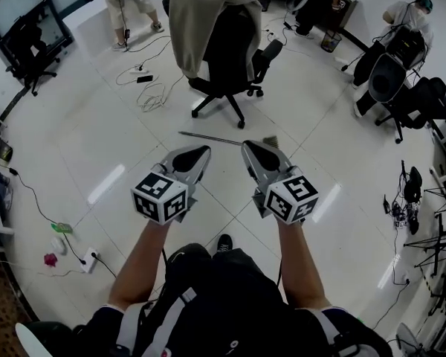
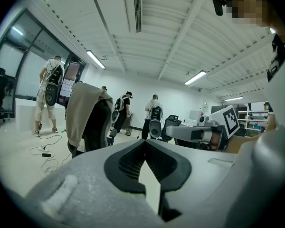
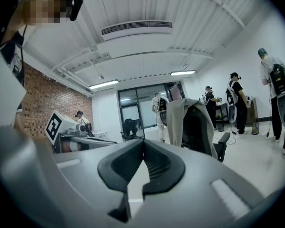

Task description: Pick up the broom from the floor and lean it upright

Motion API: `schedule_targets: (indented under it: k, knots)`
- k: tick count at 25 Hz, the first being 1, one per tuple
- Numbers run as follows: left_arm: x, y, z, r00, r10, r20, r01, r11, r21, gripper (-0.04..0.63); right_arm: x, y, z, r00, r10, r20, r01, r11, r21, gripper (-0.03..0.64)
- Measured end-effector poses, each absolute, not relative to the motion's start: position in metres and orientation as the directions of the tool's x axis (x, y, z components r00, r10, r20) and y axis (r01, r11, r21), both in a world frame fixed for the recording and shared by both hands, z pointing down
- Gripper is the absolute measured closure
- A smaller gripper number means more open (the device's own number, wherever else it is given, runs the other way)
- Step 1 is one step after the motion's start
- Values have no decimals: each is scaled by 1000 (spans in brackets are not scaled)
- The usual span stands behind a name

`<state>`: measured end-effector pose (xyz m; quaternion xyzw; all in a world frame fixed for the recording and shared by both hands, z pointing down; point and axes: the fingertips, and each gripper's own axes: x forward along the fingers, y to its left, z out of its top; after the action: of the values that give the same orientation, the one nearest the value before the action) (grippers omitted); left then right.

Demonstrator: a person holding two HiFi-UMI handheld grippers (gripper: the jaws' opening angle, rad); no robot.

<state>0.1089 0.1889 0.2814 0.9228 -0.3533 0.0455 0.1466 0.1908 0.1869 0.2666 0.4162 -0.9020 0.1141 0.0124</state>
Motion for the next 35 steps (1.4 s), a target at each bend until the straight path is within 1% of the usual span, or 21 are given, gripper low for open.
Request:
schedule_targets:
  k: [3, 10, 15, 23, 29, 35]
  knots:
    - [105, 164, 287, 729, -653, 207, -685, -691, 231, 595, 186, 160, 270, -674, -730, 117, -736, 649, -191, 611]
    - [80, 99, 306, 701, -677, 225, -713, -655, 249, 595, 158, 97, 292, -708, -684, 176, -707, 682, -188, 611]
    - [41, 37, 328, 699, -680, 220, -713, -644, 277, 595, 121, 35, 314, -712, -664, 226, -701, 687, -191, 608]
    - [-26, -57, 372, 724, -644, 247, -688, -650, 322, 595, 47, -61, 358, -705, -617, 349, -696, 697, -175, 604]
    - [-51, -102, 425, 736, -608, 298, -677, -649, 347, 595, 19, -109, 413, -687, -581, 436, -690, 709, -143, 600]
    - [-67, -139, 508, 716, -602, 355, -698, -598, 394, 595, 8, -154, 511, -672, -496, 550, -653, 747, -124, 580]
